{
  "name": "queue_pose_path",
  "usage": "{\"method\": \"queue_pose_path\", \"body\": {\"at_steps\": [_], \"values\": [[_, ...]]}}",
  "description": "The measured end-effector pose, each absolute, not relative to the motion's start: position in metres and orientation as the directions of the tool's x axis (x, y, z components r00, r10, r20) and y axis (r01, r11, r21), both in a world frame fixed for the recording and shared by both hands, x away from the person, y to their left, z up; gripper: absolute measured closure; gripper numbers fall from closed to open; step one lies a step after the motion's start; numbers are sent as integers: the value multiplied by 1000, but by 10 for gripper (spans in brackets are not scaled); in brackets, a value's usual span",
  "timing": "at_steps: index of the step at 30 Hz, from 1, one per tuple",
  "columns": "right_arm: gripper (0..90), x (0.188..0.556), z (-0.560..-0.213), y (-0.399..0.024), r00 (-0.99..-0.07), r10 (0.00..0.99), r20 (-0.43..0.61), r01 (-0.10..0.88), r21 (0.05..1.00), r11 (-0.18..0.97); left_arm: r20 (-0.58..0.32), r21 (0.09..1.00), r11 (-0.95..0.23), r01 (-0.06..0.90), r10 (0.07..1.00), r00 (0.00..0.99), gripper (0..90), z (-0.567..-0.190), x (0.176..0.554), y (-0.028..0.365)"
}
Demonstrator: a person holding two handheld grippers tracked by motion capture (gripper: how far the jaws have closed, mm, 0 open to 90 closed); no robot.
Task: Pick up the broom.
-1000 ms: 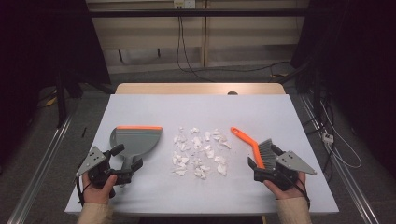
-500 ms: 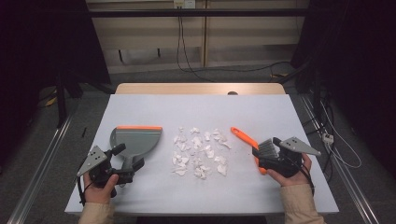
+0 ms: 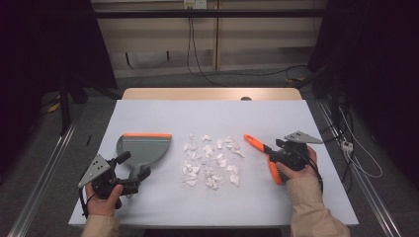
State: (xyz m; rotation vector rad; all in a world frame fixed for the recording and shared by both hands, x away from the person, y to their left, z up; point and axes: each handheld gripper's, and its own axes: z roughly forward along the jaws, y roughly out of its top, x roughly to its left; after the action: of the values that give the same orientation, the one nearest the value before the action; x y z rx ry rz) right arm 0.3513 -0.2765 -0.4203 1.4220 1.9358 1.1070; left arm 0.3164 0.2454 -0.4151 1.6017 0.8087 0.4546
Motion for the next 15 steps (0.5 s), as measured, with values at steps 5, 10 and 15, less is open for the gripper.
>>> {"method": "queue_pose_path", "body": {"at_steps": [5,10,15], "values": [[484,362,-425,-279,-331,939,92,612,779,139,-148,969,-32,245,719,679,38,-415,317,245],[529,368,-428,-284,-343,929,137,650,749,130,-151,969,-30,246,717,681,38,-416,317,245],[564,379,-432,-277,-396,913,96,666,715,213,-146,968,-41,249,715,683,38,-416,317,244]]}}
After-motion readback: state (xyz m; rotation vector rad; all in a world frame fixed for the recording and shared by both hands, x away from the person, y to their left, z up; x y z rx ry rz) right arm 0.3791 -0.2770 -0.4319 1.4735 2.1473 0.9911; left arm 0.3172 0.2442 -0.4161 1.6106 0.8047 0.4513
